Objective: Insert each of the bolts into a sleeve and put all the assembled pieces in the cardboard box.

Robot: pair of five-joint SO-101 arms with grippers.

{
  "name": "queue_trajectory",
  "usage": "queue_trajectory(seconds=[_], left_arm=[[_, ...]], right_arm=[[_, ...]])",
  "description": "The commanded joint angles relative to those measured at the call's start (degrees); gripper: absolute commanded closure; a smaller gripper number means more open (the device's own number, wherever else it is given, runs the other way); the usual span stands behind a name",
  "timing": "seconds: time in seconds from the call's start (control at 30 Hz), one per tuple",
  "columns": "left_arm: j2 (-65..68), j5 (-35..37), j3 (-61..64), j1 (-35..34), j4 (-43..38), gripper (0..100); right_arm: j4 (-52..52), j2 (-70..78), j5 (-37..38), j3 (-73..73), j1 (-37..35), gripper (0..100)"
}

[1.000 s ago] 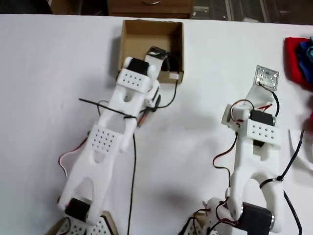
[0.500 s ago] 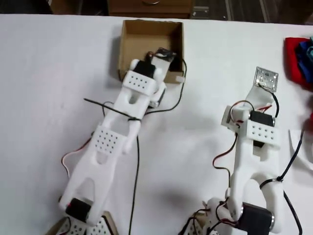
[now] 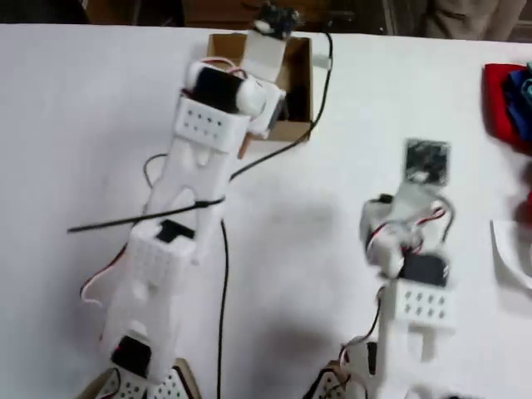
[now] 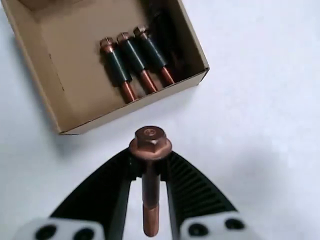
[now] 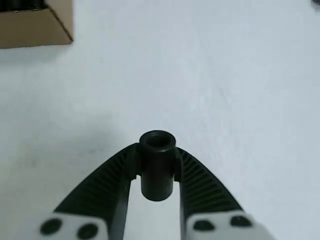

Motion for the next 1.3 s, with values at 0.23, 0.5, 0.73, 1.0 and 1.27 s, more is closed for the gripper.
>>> queue_trajectory(seconds=[0.23, 0.5, 0.73, 1.0, 1.27], left_arm=[[-45.3, 1.4, 43.9, -0.2, -1.9, 97], [-77.7, 10.4, 83.6, -0.7, -37.2, 97], [-97.7, 17.4, 113.6, -0.6, -70.8, 97], [-98.9, 23.7, 119.8, 4.6, -83.3, 97], [-93.2, 23.9, 115.4, 9.8, -80.3, 97]], right_arm=[[-7.9, -29.1, 1.7, 14.7, -6.5, 97.8], [-9.0, -46.8, 1.7, 30.3, -21.1, 97.8], [-26.7, -45.2, 1.7, 33.7, -24.6, 97.8], [-38.4, -44.6, 1.7, 33.7, -31.5, 97.8], [-36.7, -44.5, 1.6, 33.7, -31.5, 97.8]])
